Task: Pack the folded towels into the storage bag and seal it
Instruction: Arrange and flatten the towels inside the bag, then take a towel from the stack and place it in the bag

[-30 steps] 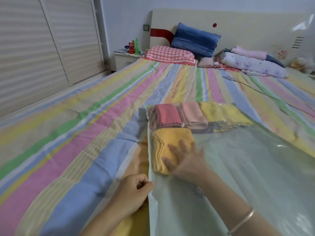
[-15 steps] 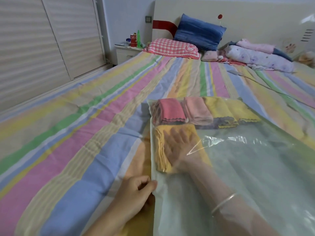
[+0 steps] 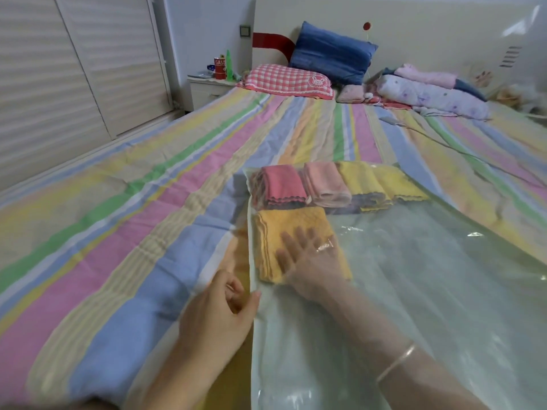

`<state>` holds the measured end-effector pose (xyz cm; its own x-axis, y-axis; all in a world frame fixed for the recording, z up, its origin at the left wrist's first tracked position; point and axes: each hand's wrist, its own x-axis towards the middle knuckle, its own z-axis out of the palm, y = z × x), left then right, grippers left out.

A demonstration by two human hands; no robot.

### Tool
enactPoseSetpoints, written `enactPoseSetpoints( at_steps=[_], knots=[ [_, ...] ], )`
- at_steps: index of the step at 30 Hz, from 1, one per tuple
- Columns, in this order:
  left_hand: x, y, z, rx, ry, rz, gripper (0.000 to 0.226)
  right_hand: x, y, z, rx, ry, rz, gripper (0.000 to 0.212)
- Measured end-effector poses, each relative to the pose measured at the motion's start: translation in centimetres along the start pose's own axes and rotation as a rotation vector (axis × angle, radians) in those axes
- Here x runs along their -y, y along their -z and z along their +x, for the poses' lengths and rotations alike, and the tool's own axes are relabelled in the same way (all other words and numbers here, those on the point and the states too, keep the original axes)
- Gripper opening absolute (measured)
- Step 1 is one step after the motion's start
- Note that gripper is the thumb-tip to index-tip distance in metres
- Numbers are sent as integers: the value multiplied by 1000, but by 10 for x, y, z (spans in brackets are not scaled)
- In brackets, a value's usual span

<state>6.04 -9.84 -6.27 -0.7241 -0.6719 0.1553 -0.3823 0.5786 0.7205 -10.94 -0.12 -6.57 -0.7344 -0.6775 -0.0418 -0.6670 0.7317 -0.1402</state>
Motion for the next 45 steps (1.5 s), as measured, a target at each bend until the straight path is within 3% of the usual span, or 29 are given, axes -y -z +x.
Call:
enactPoseSetpoints(
  at_steps=[3, 5, 7, 11, 13, 14, 16, 18, 19, 21, 23, 26, 30, 35, 39, 42, 45],
  knots=[
    [-32, 9, -11, -60, -156, 80, 20, -20, -6, -52, -45, 54, 10, 74],
    [-59, 6, -17, 4, -298, 28, 14, -34, 0, -87, -24, 92, 42, 101],
    [-86, -4, -27, 112, -431, -26, 10, -48, 7, -116, 32, 64, 88, 111],
    [-127, -36, -51, 293, -581, -107, 10, -93, 10, -184, 60, 70, -18, 87],
    [-143, -50, -63, 340, -651, -118, 10, -113, 14, -215, 49, -11, -42, 57],
    [-150, -55, -68, 360, -687, -112, 10, -135, 4, -231, -34, -19, -50, 45],
    [-163, -64, -78, 411, -740, -84, 12, -150, 2, -262, 31, 5, -63, 47],
    [-176, -73, -84, 468, -778, -49, 13, -149, 29, -295, 15, -150, -84, 59],
    [-183, -78, -86, 495, -798, -26, 14, -150, 40, -307, 2, -210, -92, 51],
    [-198, -90, -90, 563, -827, 24, 14, -147, 74, -334, 93, -184, 150, 41],
    [-213, -105, -95, 659, -836, 40, 13, -145, 102, -346, 64, -224, 161, 44],
    [-230, -128, -111, 794, -802, 48, 13, -162, 127, -357, -90, -399, 219, 32],
    [-238, -155, -132, 923, -774, 78, 14, -212, 134, -365, -398, -594, 524, 34],
    [-238, -171, -143, 1086, -688, 89, 19, -277, 124, -372, -611, -764, 767, 36],
    [-242, -174, -143, 1297, -614, 48, 18, -327, 126, -376, -784, -905, 714, 25],
    [-246, -177, -143, 1408, -563, 57, 19, -357, 128, -376, -757, -1077, 565, 35],
    [-252, -181, -146, 1411, -530, 54, 22, -371, 131, -370, -528, -1188, 456, 44]
  ],
)
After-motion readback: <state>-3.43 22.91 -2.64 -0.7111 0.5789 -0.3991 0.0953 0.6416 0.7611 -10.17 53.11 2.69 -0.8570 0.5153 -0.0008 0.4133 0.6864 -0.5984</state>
